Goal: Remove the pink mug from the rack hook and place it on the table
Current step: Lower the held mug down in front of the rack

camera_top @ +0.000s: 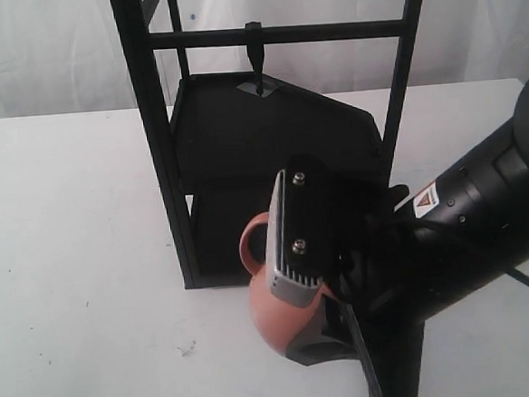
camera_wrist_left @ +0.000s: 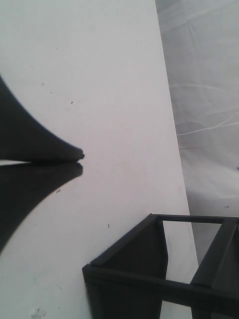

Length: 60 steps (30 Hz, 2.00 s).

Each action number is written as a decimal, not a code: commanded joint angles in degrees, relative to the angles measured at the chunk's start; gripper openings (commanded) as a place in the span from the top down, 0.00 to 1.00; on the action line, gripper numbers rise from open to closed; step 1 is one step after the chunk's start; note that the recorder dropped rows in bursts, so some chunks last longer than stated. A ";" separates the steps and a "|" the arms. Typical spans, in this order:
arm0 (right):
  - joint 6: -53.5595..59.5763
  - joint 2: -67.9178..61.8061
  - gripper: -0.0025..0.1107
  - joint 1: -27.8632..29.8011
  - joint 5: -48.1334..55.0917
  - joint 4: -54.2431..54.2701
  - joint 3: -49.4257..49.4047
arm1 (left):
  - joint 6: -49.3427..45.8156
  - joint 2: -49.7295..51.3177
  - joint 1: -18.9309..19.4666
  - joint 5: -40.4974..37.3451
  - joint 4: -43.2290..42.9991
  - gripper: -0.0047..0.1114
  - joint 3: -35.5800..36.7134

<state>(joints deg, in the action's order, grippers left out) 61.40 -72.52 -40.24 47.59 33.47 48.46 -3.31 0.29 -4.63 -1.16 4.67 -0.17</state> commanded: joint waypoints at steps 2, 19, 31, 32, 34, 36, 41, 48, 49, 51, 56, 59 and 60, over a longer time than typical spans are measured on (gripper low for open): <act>-5.29 0.41 0.98 -1.85 0.13 -4.65 0.09 | 0.38 -0.29 0.14 -0.23 -0.07 0.96 0.17; -15.30 -7.01 0.98 -4.67 9.82 -12.91 6.84 | 0.38 -0.29 0.14 -0.23 -0.07 0.96 0.17; -18.15 -13.95 0.98 -11.11 9.00 -18.49 10.29 | 0.38 -0.29 0.14 -0.23 -0.07 0.96 0.17; -18.15 -14.50 0.98 -11.11 8.72 -18.50 10.29 | 0.38 -0.29 0.14 -0.23 -0.07 0.96 0.17; -18.15 -15.38 0.98 -11.11 8.01 -18.50 10.29 | 0.38 -0.29 0.14 -0.23 -0.07 0.96 0.17; -18.15 -16.09 0.98 -11.11 7.47 -18.76 10.29 | 0.38 -0.29 0.14 -0.23 -0.07 0.96 0.17; -18.15 -17.83 0.98 -11.11 7.47 -19.22 10.43 | 0.38 -0.29 0.14 -0.23 -0.07 0.96 0.17; -18.15 -19.58 0.98 -11.11 8.13 -19.50 12.38 | 0.38 -0.29 0.14 -0.23 -0.07 0.96 0.17; -18.15 -19.79 0.98 -11.11 8.26 -19.63 12.93 | 0.38 -0.29 0.14 -0.23 -0.07 0.96 0.17; -18.72 -20.32 0.98 -11.11 9.35 -20.27 13.87 | 0.38 -0.29 0.14 -0.23 -0.07 0.96 0.17; -19.68 -22.97 0.98 -11.11 11.50 -21.67 15.47 | 0.38 -0.29 0.14 -0.23 -0.07 0.96 0.17; -19.68 -23.73 0.98 -11.11 10.97 -21.67 15.73 | 0.38 -0.29 0.14 -0.23 -0.07 0.96 0.17; -19.68 -23.85 0.98 -11.11 10.97 -21.79 15.70 | 0.38 -0.29 0.14 -0.23 -0.07 0.96 0.17</act>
<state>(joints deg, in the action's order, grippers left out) 41.93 -96.07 -51.29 58.46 12.28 63.48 -3.31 0.29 -4.63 -1.16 4.67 -0.17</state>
